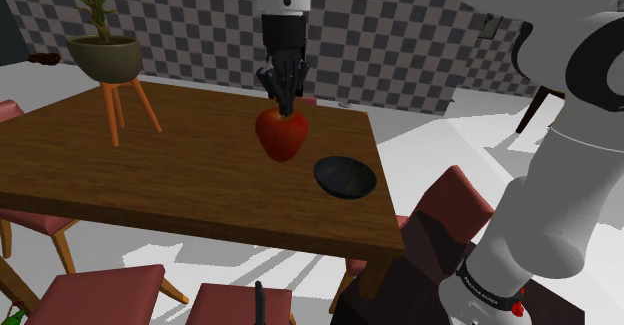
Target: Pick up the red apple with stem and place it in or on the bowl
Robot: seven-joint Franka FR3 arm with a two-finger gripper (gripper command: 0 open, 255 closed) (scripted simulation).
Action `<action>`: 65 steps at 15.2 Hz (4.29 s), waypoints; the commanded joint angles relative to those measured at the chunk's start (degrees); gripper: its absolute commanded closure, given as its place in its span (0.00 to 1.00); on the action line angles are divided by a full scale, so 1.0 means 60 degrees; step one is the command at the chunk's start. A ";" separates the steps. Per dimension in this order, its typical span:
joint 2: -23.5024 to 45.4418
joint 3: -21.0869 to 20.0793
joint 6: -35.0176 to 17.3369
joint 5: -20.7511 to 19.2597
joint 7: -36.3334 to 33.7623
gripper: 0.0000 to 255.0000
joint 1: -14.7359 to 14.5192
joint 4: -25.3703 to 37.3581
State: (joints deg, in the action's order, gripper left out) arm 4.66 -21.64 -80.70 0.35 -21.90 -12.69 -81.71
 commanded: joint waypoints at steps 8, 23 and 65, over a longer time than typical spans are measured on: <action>-0.2289 0.0831 0.0718 0.0576 0.1546 1.00 0.0771 -0.1499; -0.4275 0.1758 0.0353 0.0659 0.2967 1.00 0.1155 -0.3870; -0.4453 0.1728 -0.0701 0.0695 0.3012 0.00 0.1135 -0.5101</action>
State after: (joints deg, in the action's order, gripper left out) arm -22.06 -11.27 -84.92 4.52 -3.83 -5.88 -112.32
